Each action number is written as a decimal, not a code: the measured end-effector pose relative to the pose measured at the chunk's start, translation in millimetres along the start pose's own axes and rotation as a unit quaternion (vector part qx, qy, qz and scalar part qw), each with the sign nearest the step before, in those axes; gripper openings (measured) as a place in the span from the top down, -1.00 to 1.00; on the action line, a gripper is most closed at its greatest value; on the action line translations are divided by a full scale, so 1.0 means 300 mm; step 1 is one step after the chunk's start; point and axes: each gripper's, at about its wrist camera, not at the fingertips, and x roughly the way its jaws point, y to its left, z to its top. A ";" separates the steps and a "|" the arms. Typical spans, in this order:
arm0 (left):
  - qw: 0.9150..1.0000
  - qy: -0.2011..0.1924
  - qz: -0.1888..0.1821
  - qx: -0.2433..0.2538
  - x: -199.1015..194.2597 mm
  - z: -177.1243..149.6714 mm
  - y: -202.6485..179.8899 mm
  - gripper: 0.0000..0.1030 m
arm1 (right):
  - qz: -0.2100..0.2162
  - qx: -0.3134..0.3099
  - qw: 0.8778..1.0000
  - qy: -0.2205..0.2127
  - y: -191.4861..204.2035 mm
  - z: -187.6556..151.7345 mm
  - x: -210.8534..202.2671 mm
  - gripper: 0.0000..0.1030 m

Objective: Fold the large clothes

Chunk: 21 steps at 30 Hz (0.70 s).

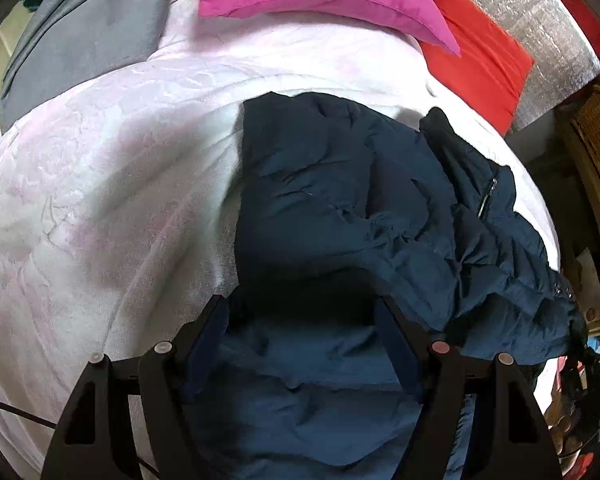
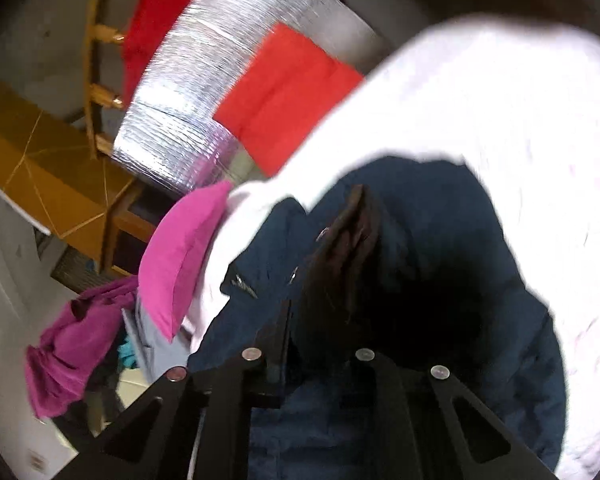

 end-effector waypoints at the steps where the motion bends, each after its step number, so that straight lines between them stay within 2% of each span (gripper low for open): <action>1: 1.000 0.002 0.007 0.007 0.009 -0.002 -0.008 -0.47 | -0.019 -0.014 1.000 0.001 0.009 -0.006 0.008 0.71; 3: 0.999 0.008 0.025 0.029 0.036 -0.009 -0.034 -0.47 | -0.068 -0.031 0.997 0.020 -0.010 -0.023 0.056 0.71; 5: 0.998 0.011 0.043 0.053 0.052 -0.018 -0.060 -0.48 | -0.090 -0.011 0.994 0.059 -0.065 -0.046 0.115 0.71; 7: 0.997 0.011 0.049 0.066 0.050 -0.020 -0.072 -0.48 | -0.077 0.005 0.995 0.064 -0.093 -0.061 0.107 0.69; 10: 0.998 0.007 0.037 0.052 0.023 -0.013 -0.053 -0.48 | -0.068 0.008 0.996 0.060 -0.086 -0.056 0.052 0.55; 11: 0.998 -0.002 0.037 0.048 0.005 -0.008 -0.047 -0.48 | -0.066 0.006 0.996 0.059 -0.082 -0.055 0.035 0.42; 12: 0.998 -0.014 0.039 0.047 -0.014 -0.005 -0.046 -0.48 | -0.062 0.002 0.997 0.055 -0.083 -0.048 0.009 0.16; 14: 0.996 -0.056 0.048 0.055 -0.071 -0.003 -0.059 -0.48 | -0.057 -0.007 0.998 0.030 -0.079 -0.030 -0.050 -0.22; 16: 0.993 -0.088 0.047 0.064 -0.115 -0.002 -0.073 -0.48 | -0.049 -0.020 0.999 -0.002 -0.056 -0.012 -0.106 -0.23; 17: 0.992 -0.100 0.039 0.068 -0.130 -0.005 -0.084 -0.48 | -0.038 -0.027 0.999 -0.005 -0.030 -0.006 -0.104 -0.23; 19: 0.991 -0.109 0.019 0.079 -0.133 -0.009 -0.115 -0.48 | -0.033 -0.055 0.998 -0.001 0.033 0.002 -0.090 -0.11; 21: 0.990 -0.102 0.018 0.099 -0.105 -0.023 -0.159 -0.48 | -0.037 -0.084 0.996 0.014 0.093 -0.011 -0.049 0.13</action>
